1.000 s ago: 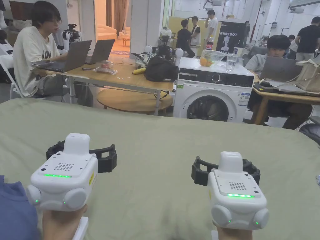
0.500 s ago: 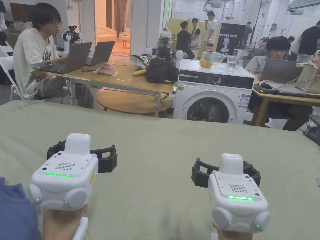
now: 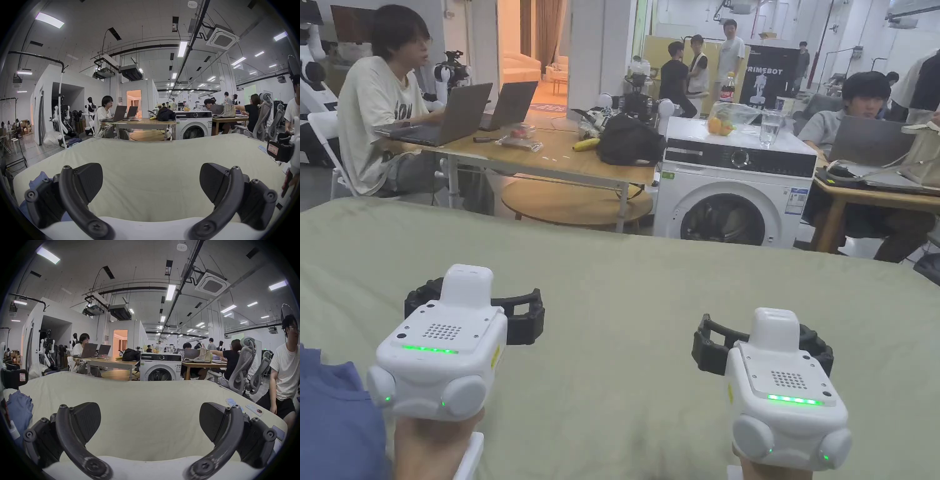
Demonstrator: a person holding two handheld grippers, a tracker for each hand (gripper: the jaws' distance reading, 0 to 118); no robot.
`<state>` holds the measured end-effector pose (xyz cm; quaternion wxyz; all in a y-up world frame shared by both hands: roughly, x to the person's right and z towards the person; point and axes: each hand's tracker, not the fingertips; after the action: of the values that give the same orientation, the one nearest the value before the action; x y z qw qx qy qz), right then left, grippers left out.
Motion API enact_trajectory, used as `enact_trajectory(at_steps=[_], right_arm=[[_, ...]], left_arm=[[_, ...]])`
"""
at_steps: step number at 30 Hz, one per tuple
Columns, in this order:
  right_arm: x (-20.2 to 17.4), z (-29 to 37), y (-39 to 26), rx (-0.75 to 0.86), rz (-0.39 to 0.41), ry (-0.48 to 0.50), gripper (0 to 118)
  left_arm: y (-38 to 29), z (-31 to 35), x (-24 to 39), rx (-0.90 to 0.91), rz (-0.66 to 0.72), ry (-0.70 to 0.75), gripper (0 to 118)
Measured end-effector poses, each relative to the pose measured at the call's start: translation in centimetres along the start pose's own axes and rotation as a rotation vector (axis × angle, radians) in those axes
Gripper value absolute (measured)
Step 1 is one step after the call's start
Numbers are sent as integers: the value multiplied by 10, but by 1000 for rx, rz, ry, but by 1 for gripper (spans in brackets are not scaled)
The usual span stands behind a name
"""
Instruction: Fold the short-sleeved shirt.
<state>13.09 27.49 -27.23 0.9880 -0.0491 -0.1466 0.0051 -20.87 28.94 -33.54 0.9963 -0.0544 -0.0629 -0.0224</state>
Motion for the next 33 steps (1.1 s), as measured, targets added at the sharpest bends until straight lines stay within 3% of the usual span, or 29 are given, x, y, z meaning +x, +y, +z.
enact_trajectory(at_steps=[21,22,23,24,25,26,27,28,33], right_arm=[[3,1,2,-19,-16,-20,116],[2,2,2,-9,-18,-19,105],[1,4,2,2,-14,-20,83],[-1,4,3,6,-1,-24,45],[-3,3,4,-1,11,-32,16],[-3,2,6,-10,8,-25,2],[-3,3,5,-7,4,-22,0],[-3,5,5,12,-12,-16,0],[-4,9,7,15,5,-10,0]], left_arm=[[-1,4,1,16,-5,-26,114],[0,5,1,16,-5,-28,110],[0,6,1,15,-5,-40,100],[0,5,0,15,-1,-59,75],[1,4,0,5,1,-66,49],[1,3,1,-8,2,-69,24],[1,2,2,-20,-8,-59,6],[0,2,4,-25,-14,-42,3],[-2,9,3,5,-12,-32,0]])
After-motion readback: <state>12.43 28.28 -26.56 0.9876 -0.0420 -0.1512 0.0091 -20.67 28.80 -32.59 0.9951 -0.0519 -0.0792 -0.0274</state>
